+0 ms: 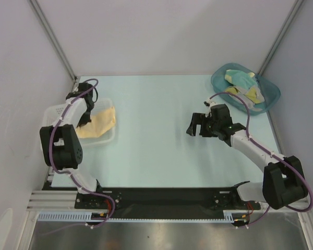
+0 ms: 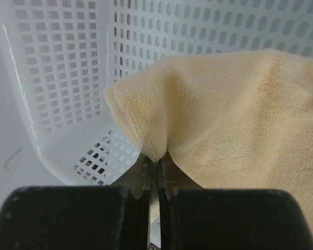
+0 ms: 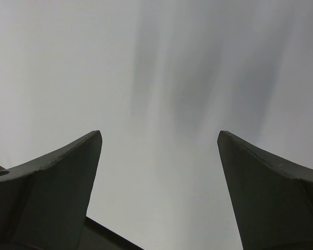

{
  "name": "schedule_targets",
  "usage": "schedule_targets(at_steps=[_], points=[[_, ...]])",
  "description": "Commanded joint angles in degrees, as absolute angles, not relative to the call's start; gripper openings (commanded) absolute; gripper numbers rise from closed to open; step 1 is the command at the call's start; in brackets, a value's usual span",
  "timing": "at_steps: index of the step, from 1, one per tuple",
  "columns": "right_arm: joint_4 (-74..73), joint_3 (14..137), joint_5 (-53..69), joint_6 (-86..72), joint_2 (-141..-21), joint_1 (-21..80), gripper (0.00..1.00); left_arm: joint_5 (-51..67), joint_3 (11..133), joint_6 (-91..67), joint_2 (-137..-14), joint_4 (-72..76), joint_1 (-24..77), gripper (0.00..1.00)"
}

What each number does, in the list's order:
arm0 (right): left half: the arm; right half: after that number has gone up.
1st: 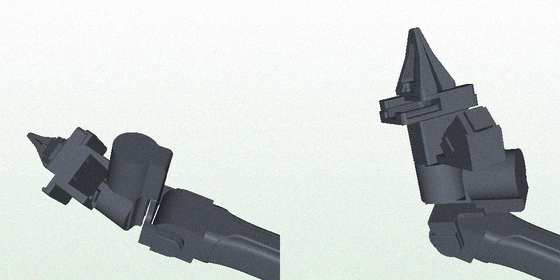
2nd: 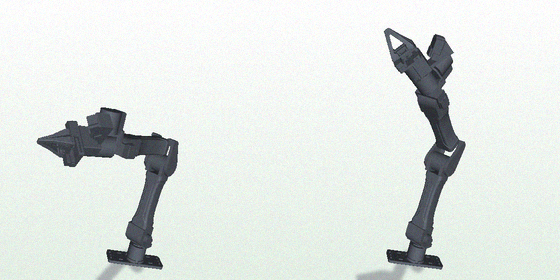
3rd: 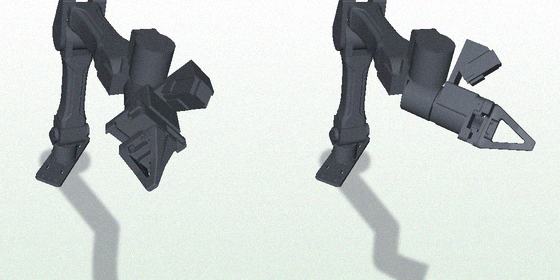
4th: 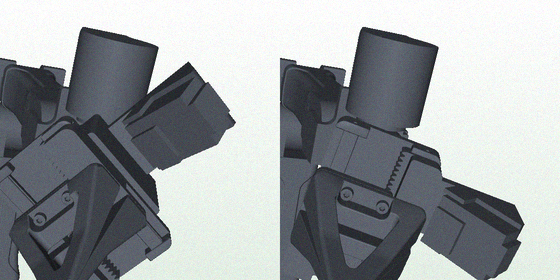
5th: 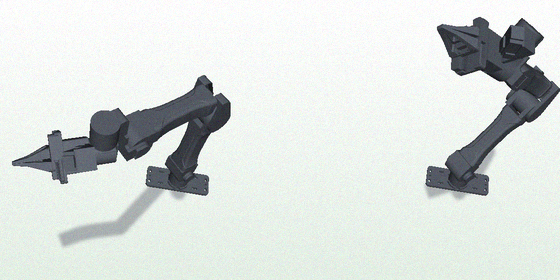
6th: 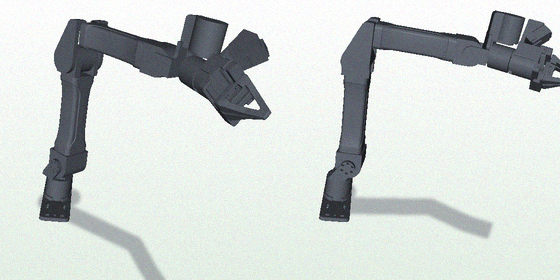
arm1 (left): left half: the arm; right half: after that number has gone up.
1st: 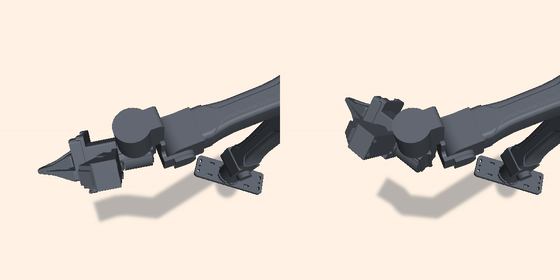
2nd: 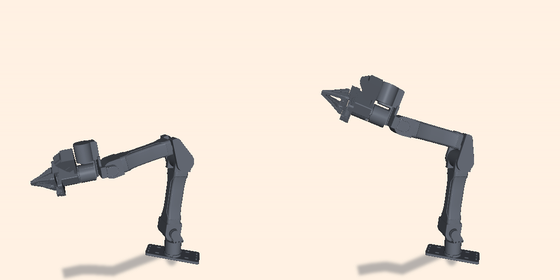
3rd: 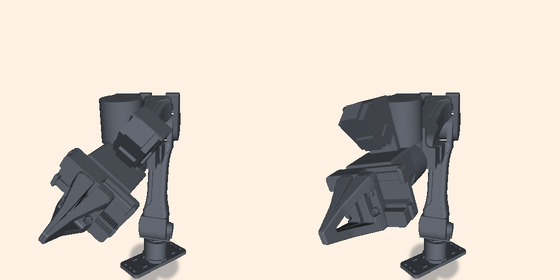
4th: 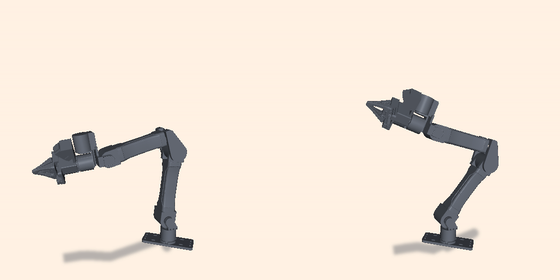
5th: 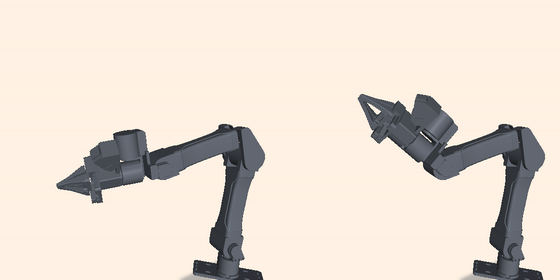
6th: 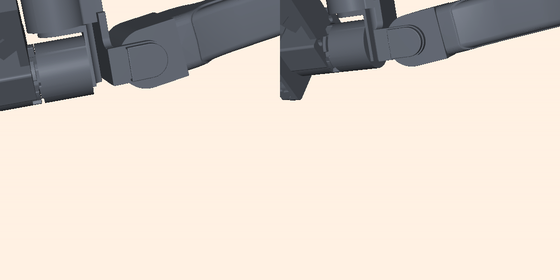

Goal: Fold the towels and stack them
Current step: Neatly place the folded towel into the bin

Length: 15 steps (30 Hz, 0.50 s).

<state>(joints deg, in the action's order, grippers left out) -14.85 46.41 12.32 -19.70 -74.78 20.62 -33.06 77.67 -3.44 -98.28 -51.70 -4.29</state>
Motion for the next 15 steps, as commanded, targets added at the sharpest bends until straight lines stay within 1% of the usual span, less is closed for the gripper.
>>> schedule_targets(at_steps=[1, 7, 10, 15], points=[[-14.41, 48.25, 11.78, -20.39, -74.97, 21.62, 1.0, -34.8, 76.82, -3.16, -100.97, -49.05, -5.27, 0.0], [-15.29, 48.78, 10.28, -20.3, -72.42, 21.71, 1.0, -36.65, 79.89, -3.69, -106.78, -49.66, -7.47, 0.0], [-15.56, 49.22, 9.76, -20.3, -71.9, 21.53, 1.0, -39.27, 83.3, -3.6, -109.41, -50.79, -8.35, 0.0], [-15.64, 49.4, 9.67, -20.39, -72.07, 21.62, 1.0, -43.24, 86.66, -7.11, -113.73, -53.61, -12.56, 0.02]])
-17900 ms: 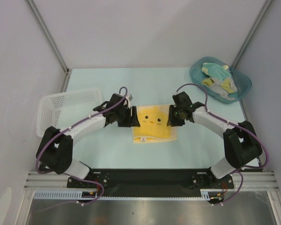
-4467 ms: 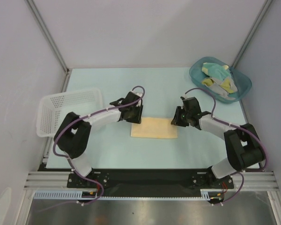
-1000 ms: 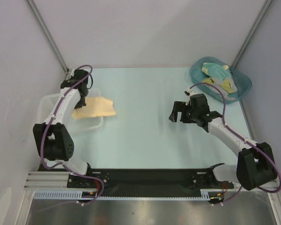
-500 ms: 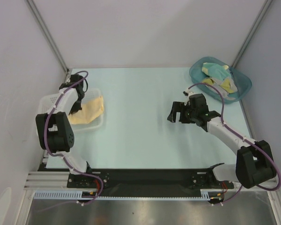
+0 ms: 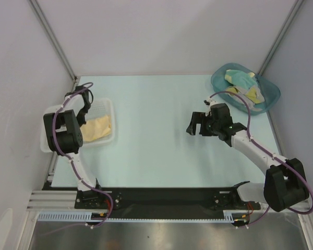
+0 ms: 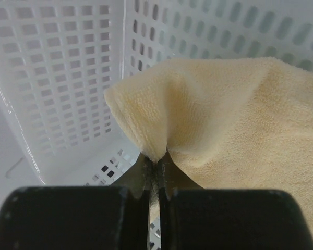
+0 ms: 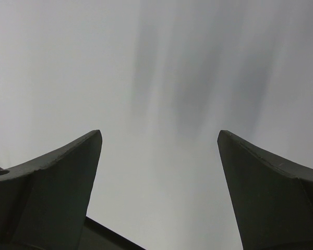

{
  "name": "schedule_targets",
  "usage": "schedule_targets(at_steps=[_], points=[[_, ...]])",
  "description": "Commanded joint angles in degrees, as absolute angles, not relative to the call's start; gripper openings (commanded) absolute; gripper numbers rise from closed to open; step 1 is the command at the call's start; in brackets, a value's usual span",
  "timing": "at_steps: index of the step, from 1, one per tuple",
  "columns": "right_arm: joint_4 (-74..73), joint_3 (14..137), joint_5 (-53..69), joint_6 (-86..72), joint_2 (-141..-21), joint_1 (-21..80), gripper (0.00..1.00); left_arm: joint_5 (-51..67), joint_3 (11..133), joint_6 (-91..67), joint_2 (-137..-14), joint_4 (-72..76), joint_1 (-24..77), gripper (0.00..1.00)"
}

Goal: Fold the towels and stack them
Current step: Neatly place the folded towel into the bin

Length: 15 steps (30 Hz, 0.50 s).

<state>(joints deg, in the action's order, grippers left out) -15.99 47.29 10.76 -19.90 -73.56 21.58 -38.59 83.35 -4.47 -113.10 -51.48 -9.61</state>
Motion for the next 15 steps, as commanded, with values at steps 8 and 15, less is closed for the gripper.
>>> schedule_targets(at_steps=[8, 15], points=[[-15.91, 49.39, 8.53, -20.13, -71.98, 21.71, 1.0, -41.75, 89.03, -8.26, -113.03, -53.88, -13.45, 0.45], [-16.96, 50.36, 7.3, -20.39, -71.89, 22.15, 1.0, -36.31, 92.81, -9.32, -107.41, -53.62, -11.34, 0.74]])
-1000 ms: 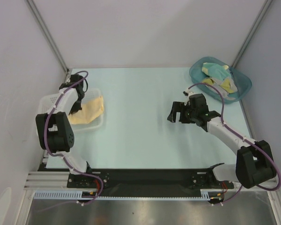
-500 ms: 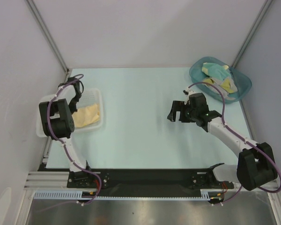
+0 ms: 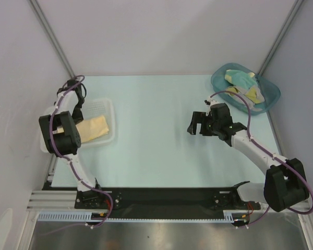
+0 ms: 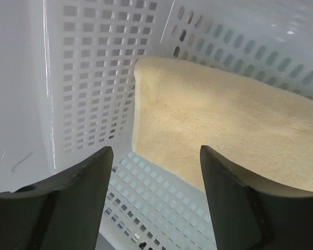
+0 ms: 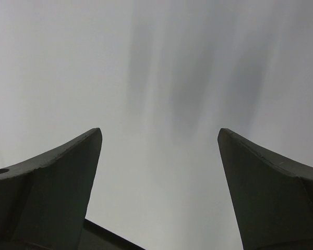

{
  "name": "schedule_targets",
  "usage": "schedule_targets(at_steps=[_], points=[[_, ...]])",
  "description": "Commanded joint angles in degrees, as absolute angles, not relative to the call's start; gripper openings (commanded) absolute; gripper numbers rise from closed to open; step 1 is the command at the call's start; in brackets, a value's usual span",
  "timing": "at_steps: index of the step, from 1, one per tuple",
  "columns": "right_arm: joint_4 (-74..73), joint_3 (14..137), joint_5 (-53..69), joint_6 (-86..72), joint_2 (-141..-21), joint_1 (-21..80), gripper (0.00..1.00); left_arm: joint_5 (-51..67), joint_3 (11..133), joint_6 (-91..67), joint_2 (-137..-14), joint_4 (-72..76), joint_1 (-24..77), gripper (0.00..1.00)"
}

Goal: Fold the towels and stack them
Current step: Neatly place the folded towel into the bin, then grab crumpled towel

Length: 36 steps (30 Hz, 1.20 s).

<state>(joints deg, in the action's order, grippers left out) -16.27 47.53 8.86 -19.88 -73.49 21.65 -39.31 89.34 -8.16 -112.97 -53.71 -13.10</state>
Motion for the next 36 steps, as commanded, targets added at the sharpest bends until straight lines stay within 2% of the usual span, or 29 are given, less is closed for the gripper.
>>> schedule_targets(at_steps=[1, 4, 6, 8, 9, 12, 15, 17, 19, 24, 27, 33, 36], points=[[-17.14, 51.32, 6.95, -20.56, -71.89, 22.15, 1.0, -34.3, 93.42, -9.32, -105.23, -53.7, -10.82, 0.74], [-17.75, 53.34, 5.72, -21.27, -72.07, 22.68, 1.0, -22.27, 90.55, -9.93, -100.31, -50.73, -8.36, 0.74], [-18.19, 56.5, 2.91, -22.14, -72.59, 22.59, 1.0, -11.84, 87.55, -10.81, -93.98, -45.81, -6.07, 0.73], [-18.37, 60.36, 0.02, -22.32, -73.12, 22.15, 1.0, -6.53, 82.46, -12.03, -87.15, -39.59, -2.4, 0.72], [-18.54, 62.12, -2.78, -22.15, -73.56, 21.02, 1.0, -1.11, 81.05, -12.39, -85.27, -37.55, -0.98, 0.72], [-19.94, 69.66, -6.67, -20.4, -76.81, 16.11, 1.0, 5.43, 79.27, -14.41, -81.31, -34.72, 4.99, 0.75], [-18.9, 76.08, -9.49, -18.37, -82.69, 10.92, 1.0, 8.25, 80.42, -13.62, -78.94, -34.81, 11.76, 0.77], [-19.51, 79.79, -11.85, -17.5, -88.29, 5.9, 1.0, 9.84, 79.28, -13.45, -77.61, -33.32, 16.23, 0.83], [-19.07, 83.56, -12.83, -16.7, -91.65, 2.13, 0.99, 11.77, 76.83, -13.01, -75.34, -31.56, 18.71, 1.0], [-20.57, 91.31, -12.39, -16.52, -103.68, -5.0, 0.97, 15.2, 69.8, -13.79, -71.11, -25.24, 22.76, 1.0], [-19.43, 94.91, -10.55, -16.96, -108.96, -8.78, 0.92, 15.99, 64.61, -17.13, -69.0, -21.27, 22.76, 1.0], [-14.77, 99.31, -8.18, -15.03, -116.36, -11.86, 0.88, 19.59, 64.95, -13.8, -70.22, -23.47, 22.76, 1.0], [-7.51, 98.62, -1.6, -10.21, -119.0, -12.22, 0.88, 20.65, 64.34, -13.53, -70.22, -22.42, 22.76, 1.0]])
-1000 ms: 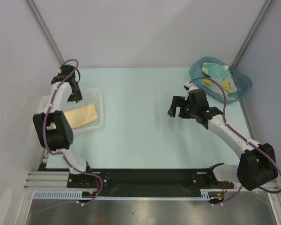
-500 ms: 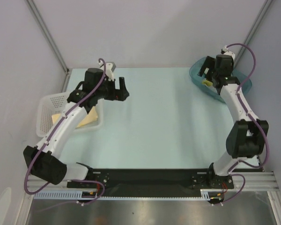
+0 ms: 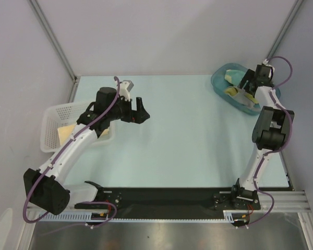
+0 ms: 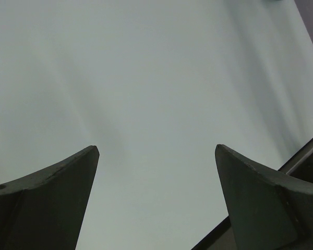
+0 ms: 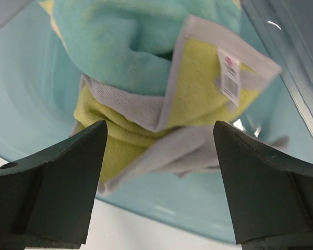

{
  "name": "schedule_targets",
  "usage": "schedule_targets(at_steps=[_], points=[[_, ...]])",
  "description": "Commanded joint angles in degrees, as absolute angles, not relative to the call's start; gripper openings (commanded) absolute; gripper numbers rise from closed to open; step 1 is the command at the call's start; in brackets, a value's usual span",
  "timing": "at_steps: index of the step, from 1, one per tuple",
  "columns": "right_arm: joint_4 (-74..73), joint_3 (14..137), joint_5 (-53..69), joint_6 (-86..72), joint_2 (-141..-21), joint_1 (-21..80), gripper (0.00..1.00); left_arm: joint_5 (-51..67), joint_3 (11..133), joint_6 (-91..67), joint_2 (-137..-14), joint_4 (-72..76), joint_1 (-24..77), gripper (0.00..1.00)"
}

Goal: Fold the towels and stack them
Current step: Grab crumpled towel

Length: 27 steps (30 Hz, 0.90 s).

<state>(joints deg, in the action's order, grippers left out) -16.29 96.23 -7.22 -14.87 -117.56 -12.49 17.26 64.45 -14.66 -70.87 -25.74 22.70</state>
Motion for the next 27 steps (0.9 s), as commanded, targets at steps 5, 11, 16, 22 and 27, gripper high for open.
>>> schedule_targets(at_steps=[5, 11, 16, 22, 27], points=[[-3.34, 101.86, -0.62, -6.07, -125.04, -12.65, 0.84, 21.27, 63.37, -13.54, -69.96, -21.36, 22.85, 1.0], [-4.31, 110.56, 7.38, -4.48, -132.98, -12.92, 0.56, 22.15, 64.33, -13.62, -72.24, -20.65, 22.85, 1.0], [-7.03, 117.15, 5.98, -3.96, -132.63, -12.75, 0.19, 22.15, 64.69, -13.27, -73.13, -20.92, 22.85, 1.0], [-6.86, 120.59, 5.01, -2.12, -123.25, -10.9, 0.17, 23.38, 64.34, -13.36, -72.33, -20.92, 22.85, 1.0], [-7.11, 119.62, 5.54, -0.18, -116.9, -9.84, 0.16, 23.2, 63.02, -13.71, -70.67, -20.13, 22.85, 1.0]])
